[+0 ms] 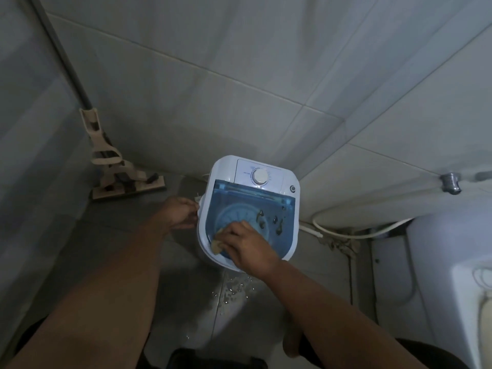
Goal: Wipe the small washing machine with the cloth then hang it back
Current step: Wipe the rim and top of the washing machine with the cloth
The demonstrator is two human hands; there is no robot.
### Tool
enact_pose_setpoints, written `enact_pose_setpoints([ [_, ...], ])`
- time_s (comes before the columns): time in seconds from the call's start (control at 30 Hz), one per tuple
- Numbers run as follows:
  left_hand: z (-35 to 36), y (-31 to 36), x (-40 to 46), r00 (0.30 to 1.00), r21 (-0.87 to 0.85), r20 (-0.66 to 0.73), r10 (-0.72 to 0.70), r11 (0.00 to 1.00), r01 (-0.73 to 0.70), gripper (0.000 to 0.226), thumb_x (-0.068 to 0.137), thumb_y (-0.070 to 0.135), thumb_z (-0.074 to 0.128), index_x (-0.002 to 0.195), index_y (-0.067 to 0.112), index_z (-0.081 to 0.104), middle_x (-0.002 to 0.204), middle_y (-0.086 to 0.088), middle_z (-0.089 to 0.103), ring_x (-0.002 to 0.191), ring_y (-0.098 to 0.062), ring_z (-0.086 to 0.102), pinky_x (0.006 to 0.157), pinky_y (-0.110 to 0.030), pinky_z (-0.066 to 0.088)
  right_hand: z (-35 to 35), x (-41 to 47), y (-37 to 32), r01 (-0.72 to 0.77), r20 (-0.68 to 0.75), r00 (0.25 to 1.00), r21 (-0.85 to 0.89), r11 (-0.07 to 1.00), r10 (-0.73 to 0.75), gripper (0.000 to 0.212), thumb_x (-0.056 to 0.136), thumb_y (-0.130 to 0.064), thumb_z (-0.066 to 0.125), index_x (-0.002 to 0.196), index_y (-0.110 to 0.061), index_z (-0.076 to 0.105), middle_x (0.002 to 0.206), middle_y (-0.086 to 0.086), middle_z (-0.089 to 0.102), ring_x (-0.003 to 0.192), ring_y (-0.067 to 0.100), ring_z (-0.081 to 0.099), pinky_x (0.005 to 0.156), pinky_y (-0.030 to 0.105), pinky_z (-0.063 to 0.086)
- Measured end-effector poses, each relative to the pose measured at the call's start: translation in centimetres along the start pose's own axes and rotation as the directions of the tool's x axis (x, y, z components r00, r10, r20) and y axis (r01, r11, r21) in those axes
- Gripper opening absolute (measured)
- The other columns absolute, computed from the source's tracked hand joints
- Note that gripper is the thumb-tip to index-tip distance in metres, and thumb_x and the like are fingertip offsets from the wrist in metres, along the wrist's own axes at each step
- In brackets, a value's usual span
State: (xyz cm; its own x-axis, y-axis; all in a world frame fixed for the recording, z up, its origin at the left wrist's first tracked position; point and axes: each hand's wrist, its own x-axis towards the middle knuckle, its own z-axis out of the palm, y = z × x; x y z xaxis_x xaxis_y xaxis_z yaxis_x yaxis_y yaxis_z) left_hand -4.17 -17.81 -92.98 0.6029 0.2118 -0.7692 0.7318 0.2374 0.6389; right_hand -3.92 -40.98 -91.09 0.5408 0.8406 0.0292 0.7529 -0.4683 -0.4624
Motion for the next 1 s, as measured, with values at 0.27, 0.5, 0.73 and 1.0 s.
enact_pose_setpoints([
  [0.27,0.3,0.3,-0.4,1.000,0.020,-0.022,0.004,1.000,-0.004,0.007,0.092,0.005,0.062,0.098,0.004,0.065,0.093,-0.019,0.068,0.072,-0.023,0.065,0.056,-0.027,0.058,-4.3,0.3,1.1,-0.252,0.109,0.967,0.323,0.912,0.229,0.023,0.097,-0.015,0.067,0.119,-0.013,0.074,0.112,0.003,0.065,0.104,0.015,0.062,0.095,0.023,0.051],
  [0.5,0.0,0.2,-0.1,1.000,0.016,-0.013,-0.012,1.000,0.012,0.005,0.092,0.007,0.062,0.092,0.007,0.066,0.095,-0.017,0.071,0.079,-0.024,0.067,0.070,-0.033,0.057,-6.5,1.7,7.8,-0.431,-0.240,0.861,0.122,0.894,0.448,0.024,0.095,-0.019,0.069,0.117,-0.014,0.075,0.107,0.004,0.063,0.098,0.020,0.061,0.090,0.036,0.052],
  [0.73,-0.2,0.1,0.4,1.000,0.021,0.007,-0.018,1.000,0.018,0.009,0.091,0.008,0.063,0.099,0.005,0.067,0.095,-0.016,0.072,0.084,-0.027,0.069,0.077,-0.036,0.058,-2.7,1.1,6.8,-0.437,-0.359,0.823,0.094,0.894,0.440,0.020,0.097,-0.022,0.066,0.114,-0.017,0.076,0.108,0.001,0.064,0.100,0.022,0.056,0.091,0.032,0.047],
  [1.0,0.0,0.1,0.3,1.000,-0.009,0.023,-0.018,1.000,0.019,0.004,0.092,0.006,0.062,0.092,0.007,0.066,0.095,-0.017,0.071,0.079,-0.025,0.068,0.067,-0.034,0.057,1.4,2.8,0.7,-0.298,-0.242,0.921,0.074,0.952,0.307,0.021,0.097,-0.025,0.063,0.111,-0.016,0.076,0.109,0.004,0.066,0.102,0.027,0.057,0.088,0.035,0.049],
])
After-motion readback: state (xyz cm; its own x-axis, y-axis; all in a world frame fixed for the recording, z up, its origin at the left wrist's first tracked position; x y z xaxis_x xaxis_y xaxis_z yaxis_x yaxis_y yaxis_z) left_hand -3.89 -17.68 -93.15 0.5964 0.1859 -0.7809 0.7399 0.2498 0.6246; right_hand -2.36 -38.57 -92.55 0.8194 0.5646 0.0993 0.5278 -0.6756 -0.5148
